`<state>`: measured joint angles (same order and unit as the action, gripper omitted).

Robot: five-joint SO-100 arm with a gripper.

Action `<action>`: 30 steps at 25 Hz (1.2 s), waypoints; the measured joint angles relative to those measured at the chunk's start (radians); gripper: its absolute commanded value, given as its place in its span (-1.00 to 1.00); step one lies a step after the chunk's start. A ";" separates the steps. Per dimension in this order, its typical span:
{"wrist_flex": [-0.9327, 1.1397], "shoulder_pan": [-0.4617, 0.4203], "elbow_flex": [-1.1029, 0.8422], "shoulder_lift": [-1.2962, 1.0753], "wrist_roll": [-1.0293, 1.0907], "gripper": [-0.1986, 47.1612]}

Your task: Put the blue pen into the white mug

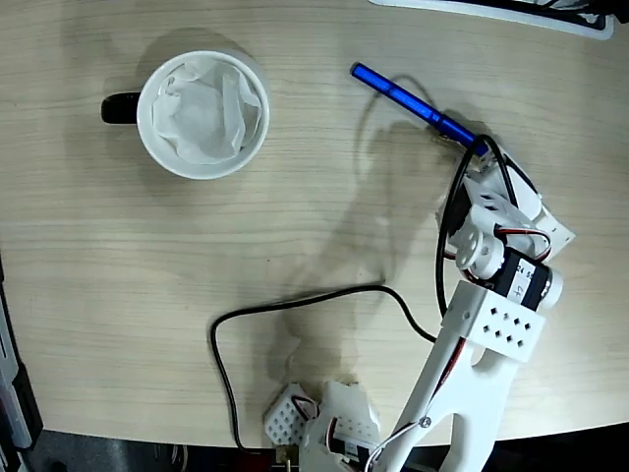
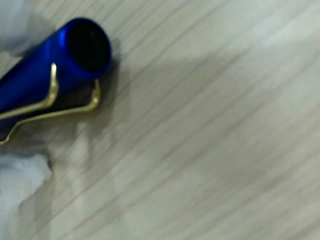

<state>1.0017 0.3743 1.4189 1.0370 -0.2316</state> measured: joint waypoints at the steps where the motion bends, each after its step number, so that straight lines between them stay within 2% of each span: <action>1: 0.000 0.000 0.000 0.000 -0.003 -0.58; 3: -0.015 0.000 0.000 -0.002 -0.006 -0.77; 8: -0.035 0.000 -0.005 -0.014 -0.025 -0.99; 20: -0.035 0.025 -0.005 0.003 -0.018 -0.99; 26: -0.035 0.018 -0.003 0.204 0.040 -0.99; 30: -0.048 0.012 0.060 0.351 0.170 -0.99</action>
<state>0.9541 0.3866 1.4788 1.3883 -0.0614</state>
